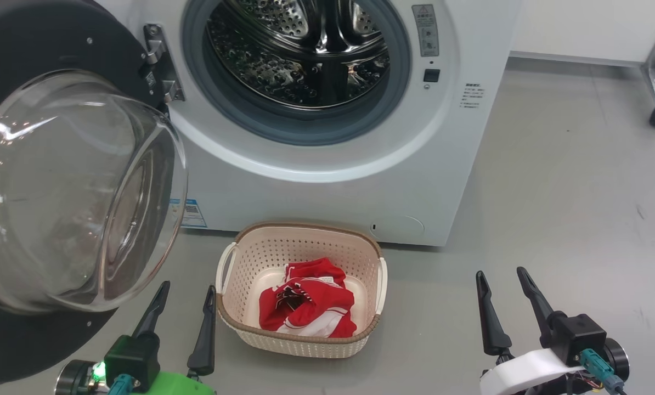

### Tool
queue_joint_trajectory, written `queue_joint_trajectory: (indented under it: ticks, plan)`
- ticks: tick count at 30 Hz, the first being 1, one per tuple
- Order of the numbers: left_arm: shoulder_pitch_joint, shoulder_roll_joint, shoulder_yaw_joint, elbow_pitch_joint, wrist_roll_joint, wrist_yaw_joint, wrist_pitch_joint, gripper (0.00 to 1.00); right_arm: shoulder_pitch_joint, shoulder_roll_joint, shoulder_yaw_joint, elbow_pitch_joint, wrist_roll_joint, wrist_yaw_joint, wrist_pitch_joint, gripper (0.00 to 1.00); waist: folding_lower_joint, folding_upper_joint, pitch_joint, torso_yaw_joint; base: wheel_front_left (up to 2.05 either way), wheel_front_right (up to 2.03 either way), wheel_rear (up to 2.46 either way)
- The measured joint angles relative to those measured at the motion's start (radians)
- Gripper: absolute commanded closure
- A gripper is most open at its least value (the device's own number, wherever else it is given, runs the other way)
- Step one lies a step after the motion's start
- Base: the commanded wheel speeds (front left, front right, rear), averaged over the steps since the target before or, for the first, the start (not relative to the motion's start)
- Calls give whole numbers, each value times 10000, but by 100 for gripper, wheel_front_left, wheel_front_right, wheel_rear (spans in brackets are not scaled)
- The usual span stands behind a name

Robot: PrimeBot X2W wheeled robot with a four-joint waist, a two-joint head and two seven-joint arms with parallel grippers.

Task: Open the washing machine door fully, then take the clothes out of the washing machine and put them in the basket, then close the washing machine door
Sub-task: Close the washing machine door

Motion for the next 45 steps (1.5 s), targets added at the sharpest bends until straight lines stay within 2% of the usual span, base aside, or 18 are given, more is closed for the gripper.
queue_joint_trajectory:
  ticks: [20, 26, 33, 35, 36, 37, 38, 39, 40, 45]
  plan:
    - [-4, -134, 259, -86, 15, 73, -79, 0, -29, 0, 341, -105, -130, 242, 0, 0, 0, 0, 267, 2287, 0, 0, 0]
    - [-4, -150, 399, -142, -10, 86, -151, 0, -94, 2, 481, -50, -165, 257, 0, 0, 0, 0, 381, 2640, 0, 0, 0]
    - [-3, -213, 454, -142, -44, 132, -207, 0, -220, -2, 562, 81, -176, 339, 0, 0, 0, 0, 418, 2732, 0, 0, 0]
    - [-3, -242, 453, -142, -46, 150, -207, 11, -221, -4, 562, 107, -176, 339, 0, 0, 0, 0, 409, 2740, 0, 0, 0]
    - [-2, -253, 451, -140, -54, 153, -207, 13, -221, -4, 562, 115, -176, 339, 0, 0, 0, 0, 404, 2742, 0, 0, 0]
    - [-2, -257, 449, -140, -54, 153, -207, 28, -221, -4, 560, 123, -176, 339, 0, 0, 0, 0, 397, 2744, 0, 0, 0]
    - [-2, -263, 449, -140, -54, 155, -207, 70, -221, -4, 560, 130, -176, 339, 0, 0, 0, 0, 391, 2744, 0, 0, 0]
    - [-1, -265, 447, -140, -56, 155, -207, 79, -223, -2, 560, 138, -176, 339, 0, 0, 0, 0, 384, 2744, 0, 0, 0]
    - [-1, -267, 447, -138, -56, 155, -207, 100, -225, -2, 560, 150, -176, 339, 0, 0, 0, 0, 377, 2743, 0, 0, 0]
    - [1, -297, 443, -140, -146, 155, -207, 100, -229, -2, 560, 180, -176, 339, 0, 0, 0, 0, 346, 2737, 0, 0, 0]
